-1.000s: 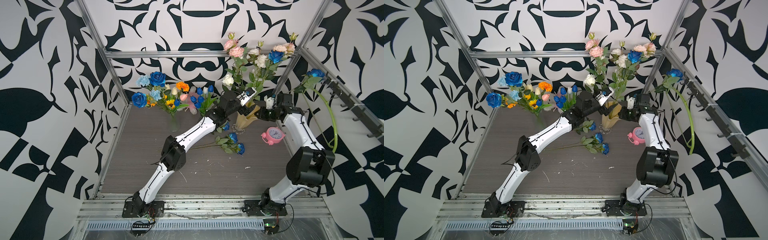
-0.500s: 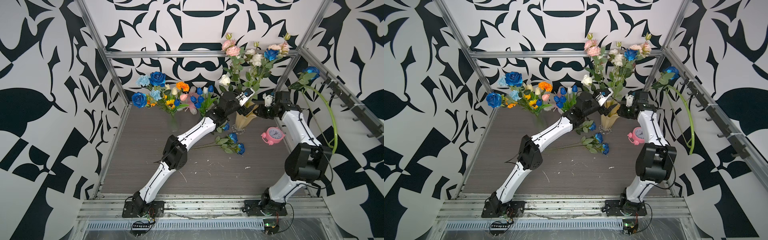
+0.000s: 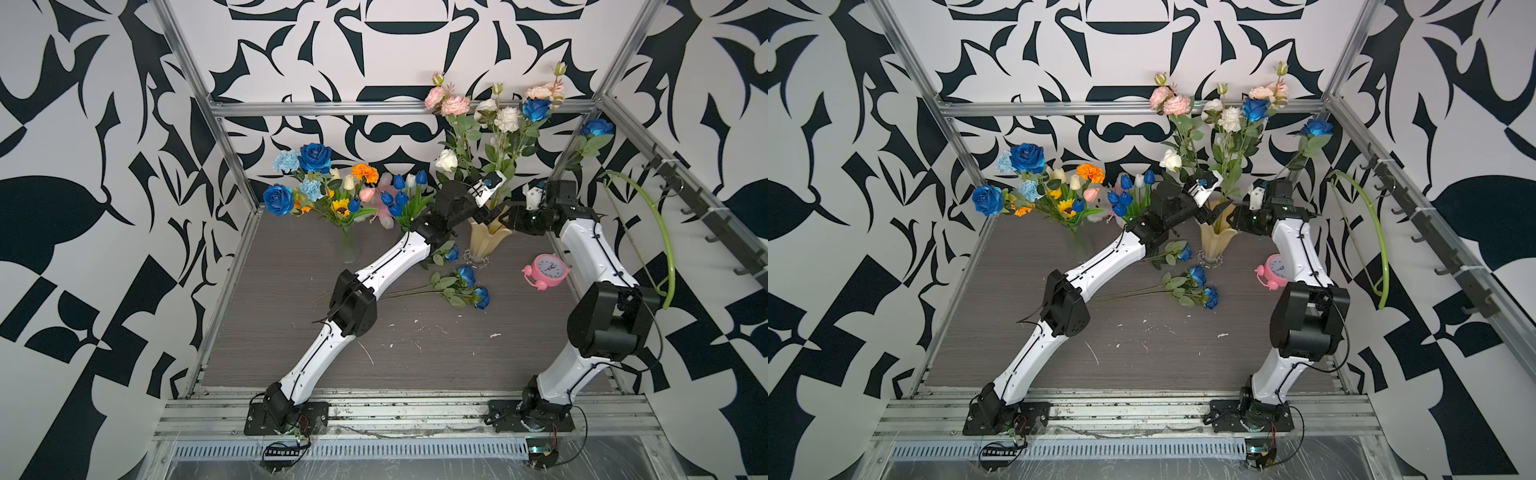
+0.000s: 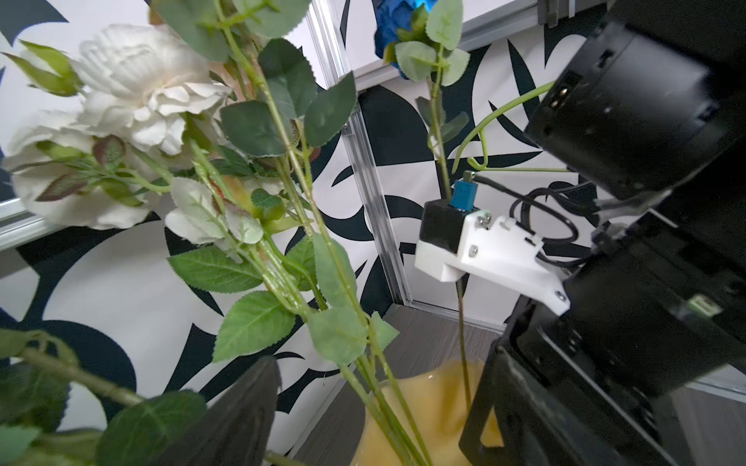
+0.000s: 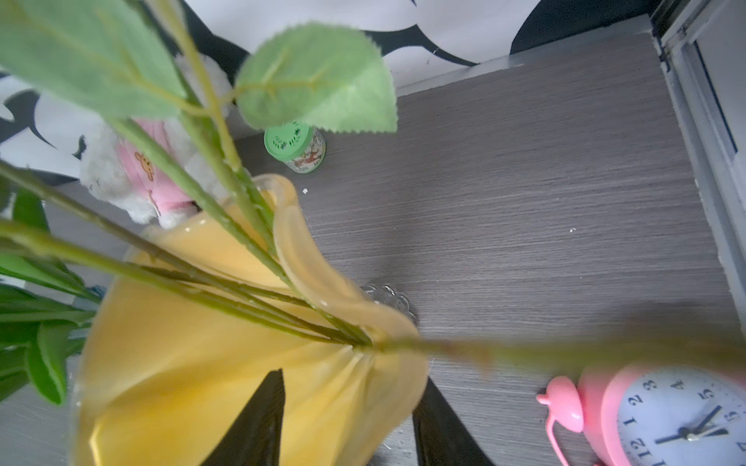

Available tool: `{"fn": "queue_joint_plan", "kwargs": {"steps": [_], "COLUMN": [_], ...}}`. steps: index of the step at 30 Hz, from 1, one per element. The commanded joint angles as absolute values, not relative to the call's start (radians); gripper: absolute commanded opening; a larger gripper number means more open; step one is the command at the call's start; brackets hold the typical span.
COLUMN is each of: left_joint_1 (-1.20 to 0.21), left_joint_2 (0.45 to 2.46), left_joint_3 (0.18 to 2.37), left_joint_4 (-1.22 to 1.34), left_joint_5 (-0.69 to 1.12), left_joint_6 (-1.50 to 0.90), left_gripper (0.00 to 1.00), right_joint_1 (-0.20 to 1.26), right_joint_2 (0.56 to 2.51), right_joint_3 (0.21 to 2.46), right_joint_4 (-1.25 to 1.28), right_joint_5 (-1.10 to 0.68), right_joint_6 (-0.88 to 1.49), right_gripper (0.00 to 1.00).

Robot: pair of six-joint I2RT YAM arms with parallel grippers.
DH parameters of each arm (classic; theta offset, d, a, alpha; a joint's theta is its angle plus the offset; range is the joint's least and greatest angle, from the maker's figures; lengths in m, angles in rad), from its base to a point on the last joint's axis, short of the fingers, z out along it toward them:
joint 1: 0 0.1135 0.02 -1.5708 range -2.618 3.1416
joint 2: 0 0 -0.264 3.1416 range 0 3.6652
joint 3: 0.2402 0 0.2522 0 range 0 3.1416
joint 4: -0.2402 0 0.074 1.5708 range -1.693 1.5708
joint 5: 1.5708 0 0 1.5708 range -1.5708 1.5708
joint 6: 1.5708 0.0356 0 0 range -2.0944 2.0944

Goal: Pick out blue flowers from the vase
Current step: Pick up the flower from the vase.

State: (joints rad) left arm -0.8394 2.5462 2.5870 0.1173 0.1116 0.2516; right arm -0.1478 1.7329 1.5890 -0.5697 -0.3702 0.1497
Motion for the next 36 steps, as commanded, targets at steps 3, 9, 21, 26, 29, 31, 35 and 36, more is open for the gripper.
{"fn": "queue_joint_plan", "kwargs": {"steps": [3, 9, 21, 26, 29, 31, 35, 36], "left_joint_1": [-0.826, -0.826, -0.825, -0.825, -0.825, -0.825, -0.825, -0.825], "left_joint_2": [2.580, 2.573, 2.545, 2.532, 2.523, 2.506, 2.482, 2.481], "left_joint_3": [2.623, 2.599, 2.553, 2.536, 2.526, 2.502, 2.470, 2.468], "left_joint_4": [0.158, 0.184, 0.186, 0.184, 0.178, 0.181, 0.184, 0.181], "left_joint_5": [0.143, 0.155, 0.169, 0.176, 0.186, 0.189, 0.193, 0.195], "left_joint_6": [0.215, 0.213, 0.205, 0.212, 0.209, 0.209, 0.207, 0.207], "left_gripper": [0.82, 0.82, 0.82, 0.82, 0.82, 0.82, 0.82, 0.82], "right_joint_1": [-0.143, -0.145, -0.252, -0.298, -0.334, -0.348, -0.354, -0.354], "right_joint_2": [1.603, 1.513, 1.442, 1.421, 1.448, 1.467, 1.533, 1.550], "right_joint_3": [1.567, 1.518, 1.369, 1.301, 1.263, 1.245, 1.267, 1.268], "right_joint_4": [-0.415, -0.311, -0.098, -0.009, 0.129, 0.216, 0.245, 0.263], "right_joint_5": [-0.365, -0.313, -0.352, -0.450, -0.581, -0.662, -0.729, -0.740], "right_joint_6": [0.190, 0.214, 0.377, 0.411, 0.445, 0.449, 0.416, 0.416], "right_gripper": [0.58, 0.61, 0.69, 0.75, 0.75, 0.75, 0.75, 0.74]}}
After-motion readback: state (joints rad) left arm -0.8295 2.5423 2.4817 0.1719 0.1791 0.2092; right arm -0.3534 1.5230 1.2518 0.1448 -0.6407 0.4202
